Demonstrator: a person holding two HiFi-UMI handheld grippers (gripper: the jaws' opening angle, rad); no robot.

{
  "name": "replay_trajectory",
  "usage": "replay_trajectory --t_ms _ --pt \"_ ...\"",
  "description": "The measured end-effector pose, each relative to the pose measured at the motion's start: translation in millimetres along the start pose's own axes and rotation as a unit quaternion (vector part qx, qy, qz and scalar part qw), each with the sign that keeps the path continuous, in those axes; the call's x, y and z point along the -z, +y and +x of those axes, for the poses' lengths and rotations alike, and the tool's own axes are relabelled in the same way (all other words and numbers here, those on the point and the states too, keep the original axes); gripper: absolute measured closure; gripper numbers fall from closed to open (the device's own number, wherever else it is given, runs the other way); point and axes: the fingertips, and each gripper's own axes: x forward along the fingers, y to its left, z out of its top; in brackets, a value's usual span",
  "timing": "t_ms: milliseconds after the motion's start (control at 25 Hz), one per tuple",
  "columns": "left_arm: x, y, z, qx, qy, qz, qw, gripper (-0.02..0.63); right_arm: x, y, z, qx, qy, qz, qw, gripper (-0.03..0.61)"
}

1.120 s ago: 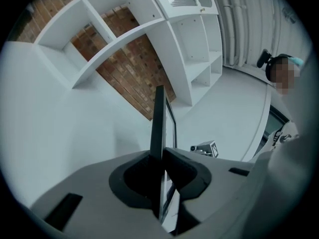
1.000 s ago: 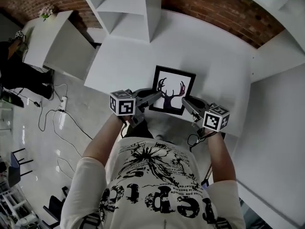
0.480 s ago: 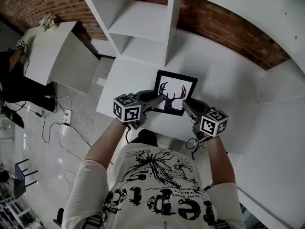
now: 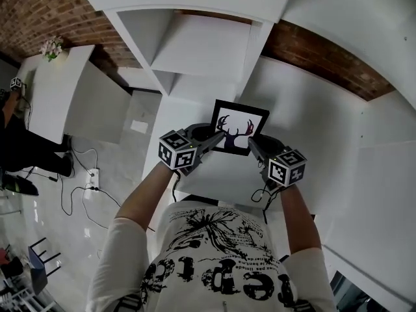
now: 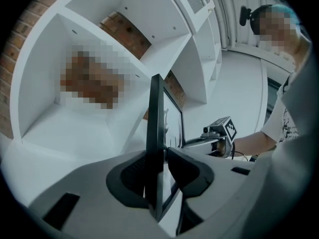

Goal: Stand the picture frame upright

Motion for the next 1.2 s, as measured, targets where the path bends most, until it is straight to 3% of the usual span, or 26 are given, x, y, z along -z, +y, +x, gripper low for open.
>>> replay_trajectory --t_ms 200,440,840,1200 --pt "15.9 10.2 12.0 0.011 0.025 0.023 0.9994 0.482 9.9 -11.1 7.1 0.029 -0.007 -0.014 0.999 0.488" --pt "12.4 31.5 25.3 0.016 0.055 0.083 0.9949 0.48 5.6 -26.5 25.3 0.068 -0.017 -0.03 0.997 0.488" --pt "7.7 58.4 35.1 0.029 0.068 0.1 0.9923 0.471 -3.3 -39.4 46.4 0.099 -0.018 -0.048 0.994 0.488" --pt "7.1 73.4 42.3 0.01 0.081 0.112 0.9904 0.455 -4.5 -49.6 58.4 0.13 0.002 -0.065 0.989 0.486"
